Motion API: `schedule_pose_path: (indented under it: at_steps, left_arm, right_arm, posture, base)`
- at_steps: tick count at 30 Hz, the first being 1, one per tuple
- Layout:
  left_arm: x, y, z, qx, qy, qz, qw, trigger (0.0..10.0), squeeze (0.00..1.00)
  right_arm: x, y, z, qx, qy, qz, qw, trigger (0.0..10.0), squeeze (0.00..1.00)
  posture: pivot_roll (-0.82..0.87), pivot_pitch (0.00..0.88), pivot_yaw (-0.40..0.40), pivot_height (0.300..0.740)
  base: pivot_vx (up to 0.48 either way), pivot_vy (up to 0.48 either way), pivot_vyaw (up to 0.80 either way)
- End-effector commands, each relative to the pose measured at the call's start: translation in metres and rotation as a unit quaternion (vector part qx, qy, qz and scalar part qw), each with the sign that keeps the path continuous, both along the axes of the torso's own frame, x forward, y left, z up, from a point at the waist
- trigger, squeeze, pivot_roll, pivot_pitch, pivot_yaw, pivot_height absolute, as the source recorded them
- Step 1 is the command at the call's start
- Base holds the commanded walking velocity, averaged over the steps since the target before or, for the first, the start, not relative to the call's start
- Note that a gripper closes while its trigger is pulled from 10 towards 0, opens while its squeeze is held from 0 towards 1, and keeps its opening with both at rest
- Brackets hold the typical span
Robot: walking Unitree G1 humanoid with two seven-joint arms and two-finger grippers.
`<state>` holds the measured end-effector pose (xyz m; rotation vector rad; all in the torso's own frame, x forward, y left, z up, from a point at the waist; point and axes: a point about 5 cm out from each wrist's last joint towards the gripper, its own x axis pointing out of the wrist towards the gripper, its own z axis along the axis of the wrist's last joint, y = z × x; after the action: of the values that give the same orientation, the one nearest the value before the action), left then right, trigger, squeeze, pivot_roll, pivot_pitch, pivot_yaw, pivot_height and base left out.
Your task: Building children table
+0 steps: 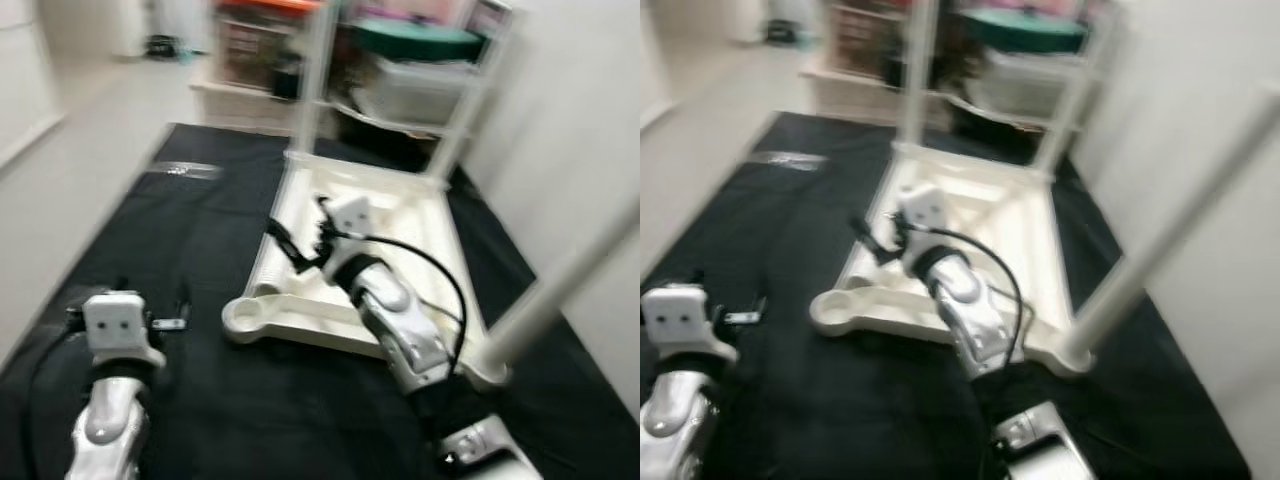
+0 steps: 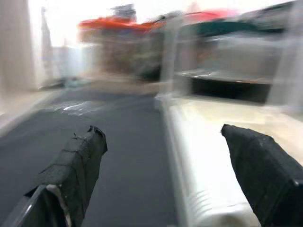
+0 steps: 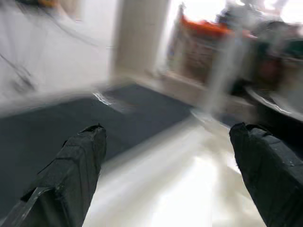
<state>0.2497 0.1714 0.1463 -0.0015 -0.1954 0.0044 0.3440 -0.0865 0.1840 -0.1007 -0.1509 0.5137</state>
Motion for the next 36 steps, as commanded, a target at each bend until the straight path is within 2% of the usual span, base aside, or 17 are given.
schedule_pose_path:
  at_steps: [1,6,13,18,19,21,25,30,31,32,33,36]
  left_arm:
    - [-0.003,0.014,-0.003,0.014,0.008,0.03,0.999,10.0,0.0]
    - [-0.002,0.017,-0.005,0.017,0.015,0.043,0.999,10.0,0.0]
    - [-0.002,0.022,-0.01,0.029,0.032,0.066,0.997,10.0,0.0]
    - [-0.002,0.038,-0.028,0.059,0.099,0.119,0.986,10.0,0.0]
    - [-0.002,0.038,-0.028,0.059,0.099,0.119,0.986,10.0,0.0]
    - [-0.003,0.046,-0.039,0.069,0.137,0.142,0.978,10.0,0.0]
    - [-0.004,0.051,-0.044,0.071,0.156,0.159,0.972,10.0,0.0]
    - [-0.005,0.052,-0.047,0.075,0.172,0.16,0.969,10.0,0.0]
    - [-0.005,0.051,-0.05,0.077,0.179,0.156,0.968,10.0,0.0]
    - [-0.005,0.051,-0.05,0.077,0.179,0.156,0.968,10.0,0.0]
    - [-0.006,0.049,-0.053,0.08,0.187,0.15,0.967,10.0,0.0]
    - [-0.006,0.047,-0.053,0.082,0.19,0.147,0.967,10.0,0.0]
  right_arm:
    - [-0.005,0.019,0.009,-0.008,-0.021,0.055,0.998,10.0,0.0]
    - [-0.008,0.022,0.005,-0.038,-0.016,0.091,0.995,10.0,0.0]
    - [-0.009,0.023,0.0,-0.064,-0.018,0.097,0.993,10.0,0.0]
    - [-0.011,0.024,-0.005,-0.102,-0.026,0.123,0.987,10.0,0.0]
    - [-0.011,0.024,-0.005,-0.102,-0.026,0.123,0.987,10.0,0.0]
    - [-0.014,0.025,-0.008,-0.127,-0.031,0.14,0.982,10.0,0.0]
    - [-0.017,0.026,-0.013,-0.14,-0.026,0.148,0.979,10.0,0.0]
    - [-0.014,0.022,-0.019,-0.167,-0.016,0.129,0.977,10.0,0.0]
    - [-0.012,0.018,-0.023,-0.191,-0.016,0.113,0.975,10.0,0.0]
    - [-0.012,0.018,-0.023,-0.191,-0.016,0.113,0.975,10.0,0.0]
    - [-0.007,0.01,-0.033,-0.232,-0.005,0.073,0.97,10.0,0.0]
    - [-0.004,0.004,-0.043,-0.256,0.012,0.04,0.966,10.0,0.0]
  posture:
    - [0.07,0.0,-0.159,0.74]
    - [0.07,0.0,-0.163,0.74]
    - [0.07,0.0,-0.163,0.74]
    - [0.07,0.0,-0.162,0.74]
    - [0.07,0.0,-0.162,0.74]
    - [0.07,0.0,-0.162,0.74]
    - [0.07,0.0,-0.161,0.74]
    - [0.07,0.0,-0.162,0.74]
    - [0.07,0.0,-0.162,0.74]
    - [0.07,0.0,-0.162,0.74]
    - [0.06,0.0,-0.157,0.74]
    - [0.06,0.0,-0.156,0.74]
  base:
    - [0.0,0.0,0.0]
    - [0.0,0.0,0.0]
    - [0.0,0.0,0.35]
    - [0.0,0.0,0.8]
    - [0.0,0.0,0.8]
    - [0.0,0.0,0.8]
    - [0.0,0.0,0.2]
    - [0.0,0.0,0.0]
    - [0.0,0.0,0.0]
    - [0.0,0.0,0.0]
    - [0.0,0.0,0.0]
    - [0.0,0.0,0.0]
